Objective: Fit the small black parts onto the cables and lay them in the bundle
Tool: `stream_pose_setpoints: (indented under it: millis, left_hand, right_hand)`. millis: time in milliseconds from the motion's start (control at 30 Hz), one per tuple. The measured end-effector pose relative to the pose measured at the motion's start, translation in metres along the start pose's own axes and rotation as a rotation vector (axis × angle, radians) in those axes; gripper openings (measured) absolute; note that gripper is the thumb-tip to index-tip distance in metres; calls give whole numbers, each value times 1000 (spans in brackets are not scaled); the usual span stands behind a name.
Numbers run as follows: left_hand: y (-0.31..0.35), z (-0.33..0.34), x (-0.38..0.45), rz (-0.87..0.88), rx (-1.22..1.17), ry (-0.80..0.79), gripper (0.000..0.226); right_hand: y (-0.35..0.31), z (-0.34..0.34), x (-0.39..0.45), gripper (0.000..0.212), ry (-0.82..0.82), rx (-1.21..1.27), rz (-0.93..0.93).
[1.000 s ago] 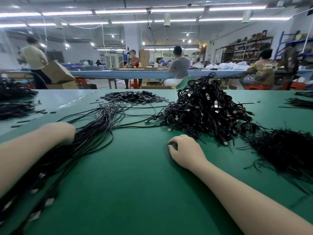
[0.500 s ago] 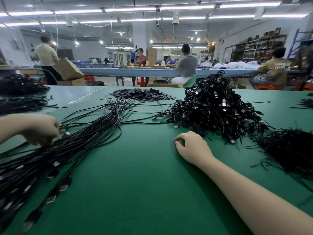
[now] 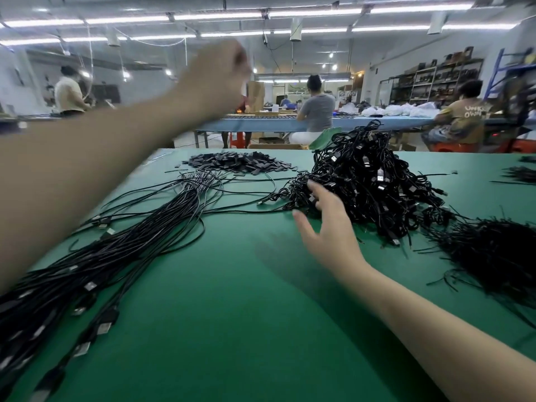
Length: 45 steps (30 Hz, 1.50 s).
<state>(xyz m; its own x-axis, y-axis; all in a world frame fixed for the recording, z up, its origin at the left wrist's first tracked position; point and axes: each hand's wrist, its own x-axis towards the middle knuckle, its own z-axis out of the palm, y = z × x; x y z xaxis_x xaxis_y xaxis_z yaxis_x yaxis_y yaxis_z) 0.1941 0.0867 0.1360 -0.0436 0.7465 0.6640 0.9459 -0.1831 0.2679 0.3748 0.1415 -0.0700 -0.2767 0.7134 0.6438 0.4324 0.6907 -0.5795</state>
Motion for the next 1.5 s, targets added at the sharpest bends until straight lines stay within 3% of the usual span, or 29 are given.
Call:
stream_pose_setpoints:
  millis: [33, 100, 133, 233, 333, 400, 567, 633, 700, 833, 900, 1000, 1067, 1200, 1333, 1433, 1500]
  left_hand:
    - [21, 16, -17, 9, -39, 35, 17]
    - [50, 70, -32, 55, -166, -143, 13]
    - [57, 85, -35, 31, -274, -145, 12]
    - [60, 110, -33, -161, -601, -133, 15]
    - [56, 117, -33, -293, -885, -281, 12]
    - [50, 119, -36, -360, -995, -386, 12]
    - [29, 123, -44, -312, -932, -607, 8]
    - [19, 116, -43, -304, -897, -715, 9]
    - [6, 108, -41, -316, -862, -787, 15]
    - [-13, 97, -38, -422, -1015, -661, 32]
    - [-13, 96, -37, -505, -1234, -525, 36]
    - [-8, 101, -34, -635, -1698, -367, 17]
    - [-2, 104, -33, -651, -1834, -332, 13]
    - [8, 105, -30, -633, -1657, -301, 31]
    - [15, 96, -31, -600, -1753, -374, 40]
    - [16, 88, -35, -444, -1662, -649, 51]
    - [16, 87, -39, -321, -1331, -873, 55]
  right_hand:
    - [-9, -8, 8, 57, 45, 106, -23]
    - [-21, -28, 27, 52, 85, 234, -45]
    - [-25, -39, 35, 47, 90, 260, -31]
    - [-25, -68, 48, 42, -5, 223, 34]
    - [-15, -84, 51, 30, -127, 208, -21]
    - [-11, -90, 52, 22, -174, 306, 56]
    - [-8, -95, 46, 28, -266, 48, -7]
    - [-7, -99, 48, 28, -286, 62, 38]
    - [-3, -106, 54, 29, -187, 212, 156]
    - [6, -118, 62, 32, 34, 463, 377]
    - [7, -118, 62, 34, -44, 510, 449]
    - [0, -111, 57, 33, -283, 572, 462]
    - [-8, -102, 53, 32, -413, 591, 446]
    - [-18, -78, 42, 35, -630, 592, 439]
    - [-12, -65, 33, 40, -755, 523, 488]
    - [-8, -69, 34, 44, -601, 390, 522]
    - [-9, -78, 40, 45, -429, 333, 519]
